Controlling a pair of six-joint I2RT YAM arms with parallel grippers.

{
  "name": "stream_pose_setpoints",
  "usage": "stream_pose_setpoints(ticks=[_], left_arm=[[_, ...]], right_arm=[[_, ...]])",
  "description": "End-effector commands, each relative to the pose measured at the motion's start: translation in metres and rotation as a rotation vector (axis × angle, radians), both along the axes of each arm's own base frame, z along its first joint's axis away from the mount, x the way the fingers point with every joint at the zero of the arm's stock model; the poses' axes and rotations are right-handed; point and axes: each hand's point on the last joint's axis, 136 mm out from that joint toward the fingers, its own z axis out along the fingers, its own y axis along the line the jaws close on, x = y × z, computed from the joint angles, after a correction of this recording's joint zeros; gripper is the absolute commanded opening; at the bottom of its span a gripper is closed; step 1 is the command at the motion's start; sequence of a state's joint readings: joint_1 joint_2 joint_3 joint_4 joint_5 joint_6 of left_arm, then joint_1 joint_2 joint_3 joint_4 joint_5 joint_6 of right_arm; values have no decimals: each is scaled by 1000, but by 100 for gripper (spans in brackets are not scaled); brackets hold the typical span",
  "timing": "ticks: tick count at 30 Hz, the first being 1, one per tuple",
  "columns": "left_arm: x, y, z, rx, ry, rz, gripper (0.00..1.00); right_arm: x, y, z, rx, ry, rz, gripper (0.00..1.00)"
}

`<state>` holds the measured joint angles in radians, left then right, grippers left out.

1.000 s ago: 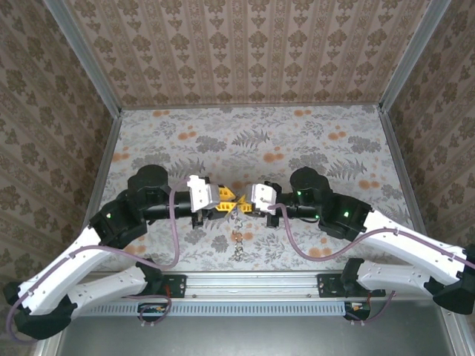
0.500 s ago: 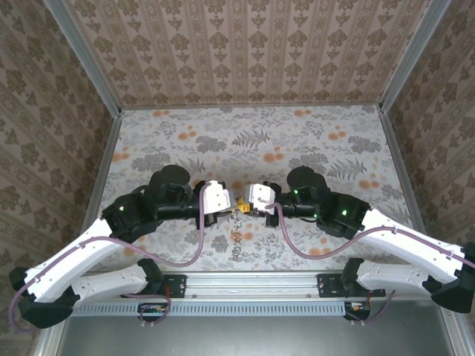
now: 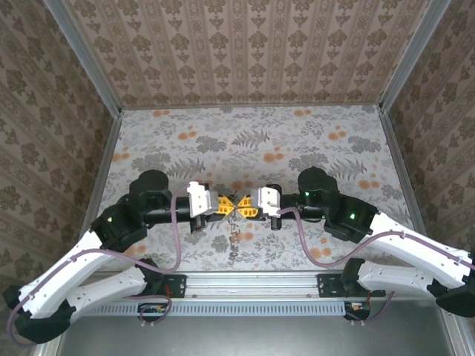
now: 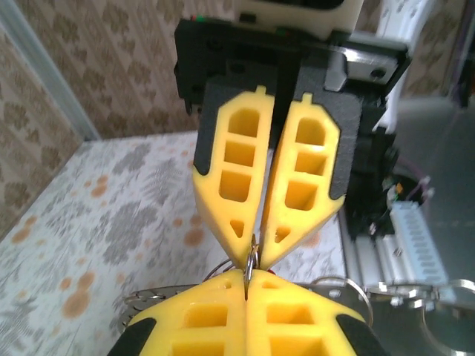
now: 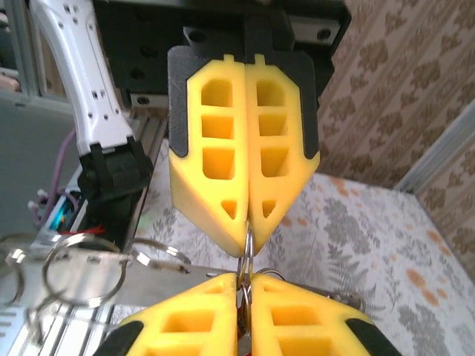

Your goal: Put the keys on the keyring

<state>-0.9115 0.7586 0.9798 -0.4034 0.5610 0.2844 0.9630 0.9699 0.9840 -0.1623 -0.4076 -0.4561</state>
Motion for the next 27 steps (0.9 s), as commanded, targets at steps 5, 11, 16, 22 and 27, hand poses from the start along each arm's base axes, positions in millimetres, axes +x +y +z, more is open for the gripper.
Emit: stream_pose_setpoints(ticks=[5, 11, 16, 22, 27], left_arm=[[-19, -3, 43, -222, 6, -131, 0], [-18, -7, 46, -319, 27, -154, 0], [-14, -12, 43, -346, 64, -160, 0], [7, -10, 9, -90, 59, 8, 10], [20, -3, -14, 160, -19, 114, 29]], right_arm=[[-16, 3, 6, 31, 0, 86, 10], [-14, 2, 6, 32, 1, 74, 11], [-7, 1, 8, 40, -14, 32, 3], [7, -7, 10, 22, -25, -61, 0], [18, -8, 2, -27, -19, -115, 0]])
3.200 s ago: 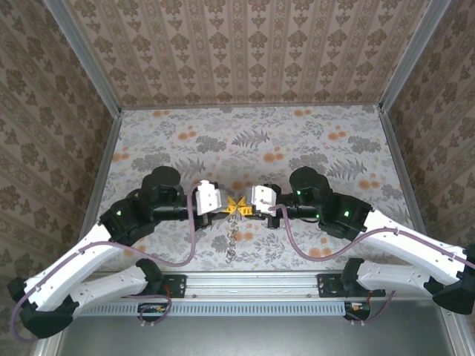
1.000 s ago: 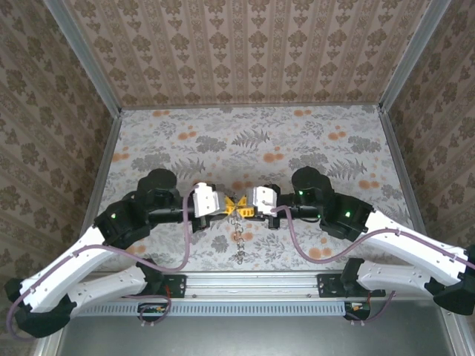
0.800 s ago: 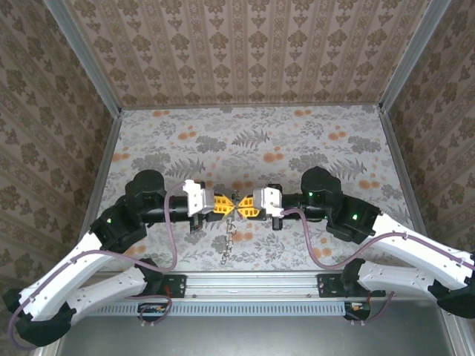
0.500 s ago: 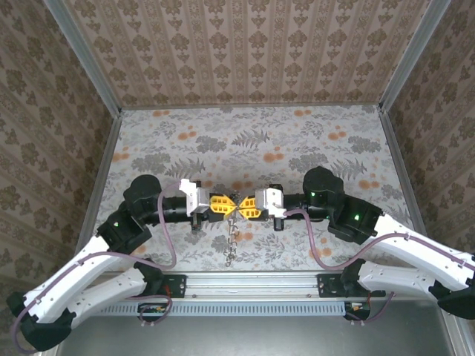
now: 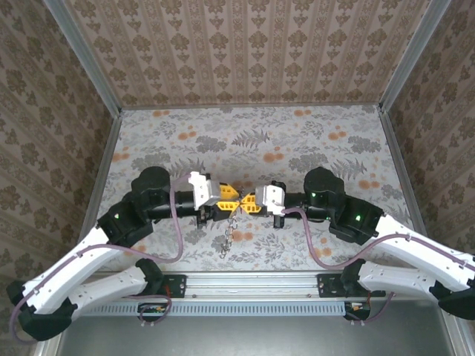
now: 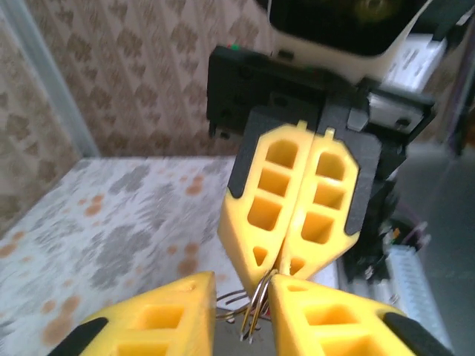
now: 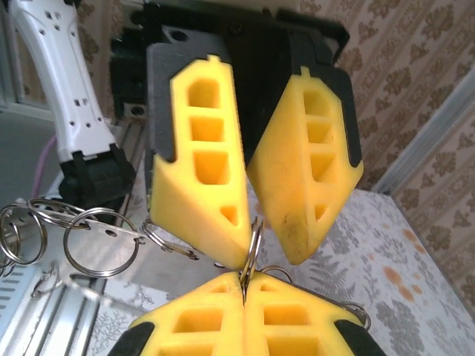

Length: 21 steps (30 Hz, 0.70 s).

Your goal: Put the keys on the keyring

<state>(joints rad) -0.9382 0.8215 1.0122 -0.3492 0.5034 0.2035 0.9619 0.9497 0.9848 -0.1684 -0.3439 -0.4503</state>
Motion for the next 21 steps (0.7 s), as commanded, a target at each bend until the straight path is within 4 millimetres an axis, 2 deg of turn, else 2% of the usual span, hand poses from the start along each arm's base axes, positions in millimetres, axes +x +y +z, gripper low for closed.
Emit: stream_pose_setpoints(ticks=[1, 9, 13, 16, 21], left_arm=[[9, 11, -25, 209, -75, 68, 29], [10, 6, -35, 288, -106, 56, 28], [9, 4, -36, 303, -107, 44, 5], [7, 5, -38, 319, -105, 38, 0], [-2, 4, -31, 263, -105, -2, 0]], right_arm=[[10, 0, -4, -39, -1, -53, 0], [8, 5, -10, -63, 9, -24, 0], [8, 6, -11, -70, 9, -16, 0], [6, 5, -9, -63, 2, -8, 0], [0, 4, -5, -40, -4, 16, 0]])
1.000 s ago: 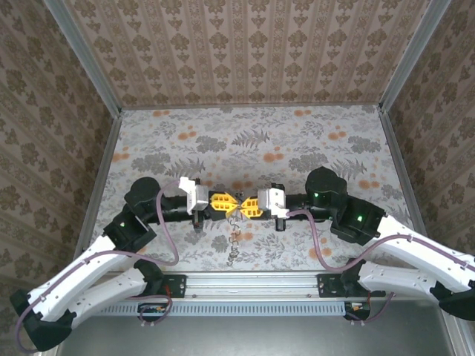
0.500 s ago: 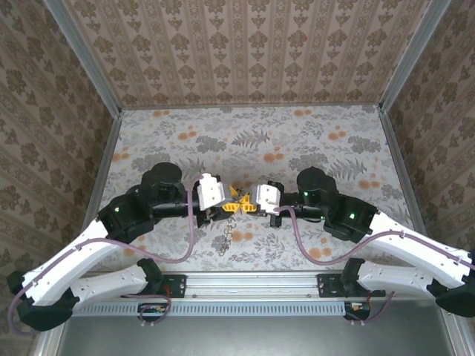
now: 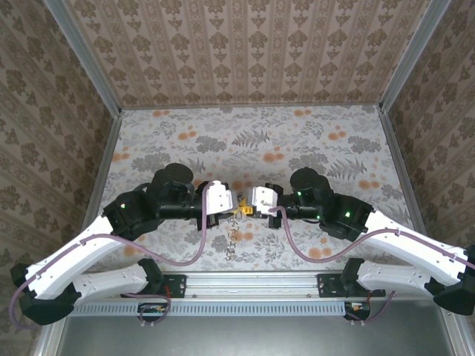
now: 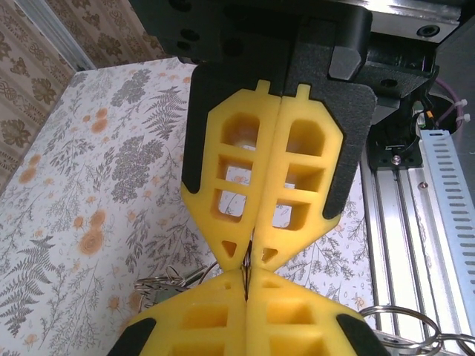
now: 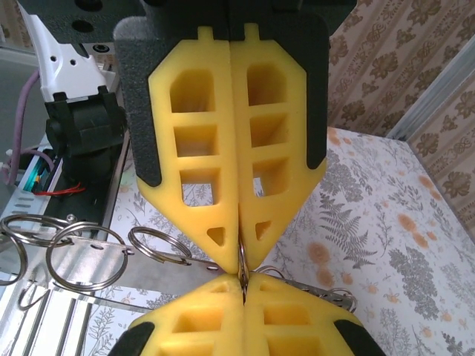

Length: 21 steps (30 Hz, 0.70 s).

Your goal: Put the keys on the keyring

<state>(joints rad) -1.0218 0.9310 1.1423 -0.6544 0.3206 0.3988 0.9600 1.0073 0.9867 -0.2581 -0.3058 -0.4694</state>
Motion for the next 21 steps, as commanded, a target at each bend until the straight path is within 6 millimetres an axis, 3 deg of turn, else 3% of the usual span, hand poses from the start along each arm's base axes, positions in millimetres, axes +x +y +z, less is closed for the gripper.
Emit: stream_pose_setpoints(ticks=[1, 5, 10, 21], left_arm=[[-10, 1, 20, -87, -25, -40, 0], [-24, 3, 52, -292, -10, -113, 0], [-33, 11, 76, -450, 14, -163, 0], [-33, 12, 95, -623, 18, -204, 0]], right_arm=[[-12, 1, 33, 92, -54, 57, 0], [-18, 3, 32, 115, -35, 85, 6], [-22, 6, 31, 130, -20, 112, 8], [-31, 6, 33, 145, -3, 158, 12]])
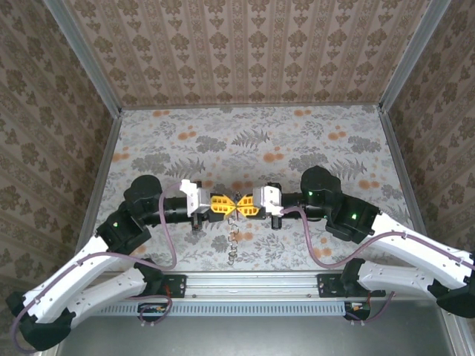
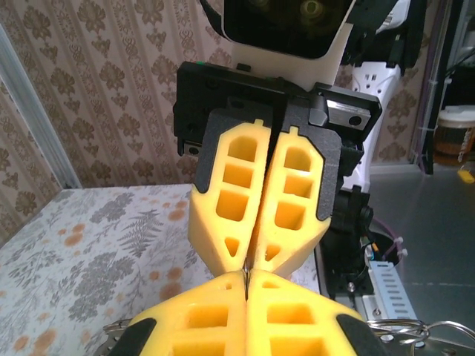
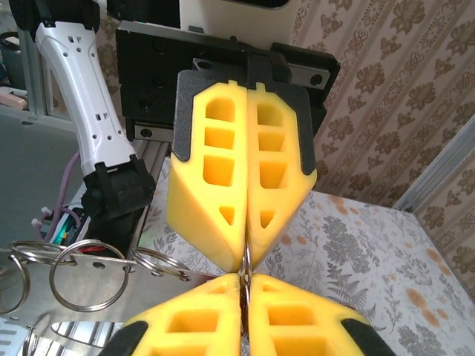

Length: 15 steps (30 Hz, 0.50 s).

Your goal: Put the keys on the keyring

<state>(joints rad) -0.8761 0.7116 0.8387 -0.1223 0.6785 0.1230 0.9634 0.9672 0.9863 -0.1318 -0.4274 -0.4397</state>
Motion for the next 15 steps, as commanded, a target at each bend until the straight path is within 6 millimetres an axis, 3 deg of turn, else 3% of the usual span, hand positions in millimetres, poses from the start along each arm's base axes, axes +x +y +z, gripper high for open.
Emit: stream_pose_setpoints(ticks=[1, 15], left_arm=[[-11, 3, 51, -187, -79, -53, 0], [-8, 5, 54, -176, -87, -35, 0]], right_arm=[[-10, 0, -11, -19, 30, 46, 12], [-4, -7, -17, -33, 20, -8, 14]])
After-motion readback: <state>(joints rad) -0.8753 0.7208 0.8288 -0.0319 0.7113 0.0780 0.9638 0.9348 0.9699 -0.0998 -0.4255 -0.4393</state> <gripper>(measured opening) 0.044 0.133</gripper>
